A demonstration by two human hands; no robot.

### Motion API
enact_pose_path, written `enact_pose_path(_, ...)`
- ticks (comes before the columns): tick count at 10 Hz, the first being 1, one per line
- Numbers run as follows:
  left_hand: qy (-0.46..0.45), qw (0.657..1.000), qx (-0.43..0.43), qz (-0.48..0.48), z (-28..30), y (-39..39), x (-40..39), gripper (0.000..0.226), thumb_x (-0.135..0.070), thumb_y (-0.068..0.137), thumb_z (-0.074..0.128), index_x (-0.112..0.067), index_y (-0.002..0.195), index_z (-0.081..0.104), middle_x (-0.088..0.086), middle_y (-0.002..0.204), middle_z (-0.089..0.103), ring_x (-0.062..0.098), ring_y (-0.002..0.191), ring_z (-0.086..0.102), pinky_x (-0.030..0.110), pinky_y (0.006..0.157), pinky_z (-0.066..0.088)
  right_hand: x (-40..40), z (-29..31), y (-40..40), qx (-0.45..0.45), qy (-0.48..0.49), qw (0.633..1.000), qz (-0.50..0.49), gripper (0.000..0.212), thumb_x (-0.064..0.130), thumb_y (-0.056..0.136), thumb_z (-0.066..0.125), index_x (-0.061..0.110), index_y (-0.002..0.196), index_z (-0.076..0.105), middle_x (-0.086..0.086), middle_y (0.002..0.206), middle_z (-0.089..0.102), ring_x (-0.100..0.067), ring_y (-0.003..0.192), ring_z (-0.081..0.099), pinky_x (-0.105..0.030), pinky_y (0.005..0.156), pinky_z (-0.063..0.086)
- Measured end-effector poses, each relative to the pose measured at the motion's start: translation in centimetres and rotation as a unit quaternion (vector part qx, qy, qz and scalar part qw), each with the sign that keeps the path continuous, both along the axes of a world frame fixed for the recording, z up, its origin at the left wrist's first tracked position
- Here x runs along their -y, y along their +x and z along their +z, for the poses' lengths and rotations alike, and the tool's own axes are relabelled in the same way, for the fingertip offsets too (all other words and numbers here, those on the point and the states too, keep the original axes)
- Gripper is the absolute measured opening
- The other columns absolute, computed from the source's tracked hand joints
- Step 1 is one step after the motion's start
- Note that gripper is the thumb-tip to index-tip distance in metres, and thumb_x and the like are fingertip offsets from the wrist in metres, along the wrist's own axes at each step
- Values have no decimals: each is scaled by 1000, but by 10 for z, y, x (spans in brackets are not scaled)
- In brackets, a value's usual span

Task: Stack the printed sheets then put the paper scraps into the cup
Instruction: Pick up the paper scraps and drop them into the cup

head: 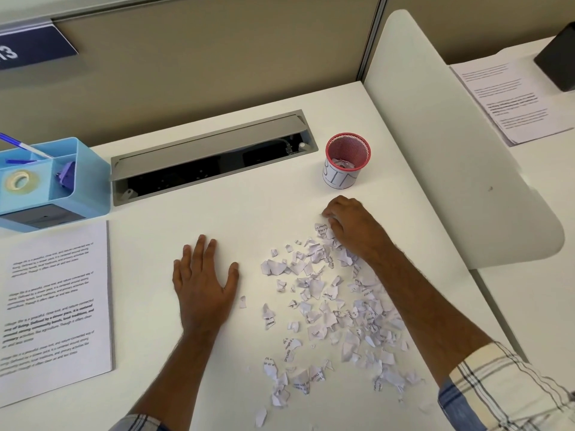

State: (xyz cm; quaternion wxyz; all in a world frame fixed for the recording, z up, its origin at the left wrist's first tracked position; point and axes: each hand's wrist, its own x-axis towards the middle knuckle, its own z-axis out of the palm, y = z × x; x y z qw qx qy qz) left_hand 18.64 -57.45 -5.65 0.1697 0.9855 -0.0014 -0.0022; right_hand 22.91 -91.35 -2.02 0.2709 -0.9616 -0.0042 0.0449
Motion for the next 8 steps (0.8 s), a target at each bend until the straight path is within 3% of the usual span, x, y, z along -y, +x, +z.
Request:
enact_pose_path(1, 0, 1000, -2, 2, 0, 0, 0, 69, -56, 99, 43, -21, 158, 37, -5, 172, 25, 25, 161, 14, 50, 130, 12, 0, 4, 0, -16, 36, 999, -22, 19, 6, 96, 58, 11, 113, 64, -4, 115, 66, -25, 110, 57, -34, 92, 46)
enact_pose_path(2, -2, 1000, -4, 2, 1, 0, 0, 70, -57, 99, 43, -21, 158, 37, -5, 172, 25, 25, 161, 14, 50, 130, 12, -2, 4, -7, -54, 33, 998, 24, 41, 15, 98, 63, 14, 138, 57, -4, 134, 58, -24, 123, 49, -35, 105, 39)
enact_pose_path(3, -1, 1000, -6, 0, 1, 0, 0, 70, -57, 99, 43, -21, 158, 37, -5, 172, 25, 25, 161, 13, 50, 130, 12, -7, 0, -12, -58, 4, 996, 63, 45, 15, 97, 65, 17, 141, 59, 0, 134, 55, -21, 122, 46, -33, 103, 41)
enact_pose_path(4, -1, 1000, -5, 0, 1, 0, -1, 70, -57, 99, 42, -21, 159, 37, -5, 172, 24, 25, 161, 13, 50, 130, 12, -17, -10, -15, -15, -33, 995, 91, 37, -1, 90, 67, 14, 124, 72, -2, 113, 62, -24, 103, 58, -33, 82, 49)
enact_pose_path(5, -1, 1000, -2, -1, 0, 0, 0, 70, -57, 99, 42, -21, 158, 37, -4, 172, 25, 25, 161, 13, 50, 130, 12, -20, -15, -13, 2, -41, 993, 110, 34, -9, 83, 70, 8, 111, 77, -8, 101, 67, -31, 91, 65, -36, 74, 52)
enact_pose_path(6, 1, 1000, 2, 1, 0, -1, 0, 70, -57, 99, 42, -21, 158, 37, -4, 172, 25, 25, 161, 13, 51, 130, 12, -17, -2, -9, 13, 11, 998, 58, 25, -6, 89, 64, 4, 108, 77, -10, 106, 70, -29, 97, 66, -32, 86, 49)
enact_pose_path(8, 2, 1000, 3, 1, 0, -1, -1, 70, -58, 99, 42, -21, 159, 37, -4, 172, 25, 25, 161, 13, 50, 130, 12, -3, 50, 2, 86, 123, 987, -54, 18, 1, 92, 68, 9, 103, 79, 2, 101, 70, -8, 90, 65, -20, 88, 52)
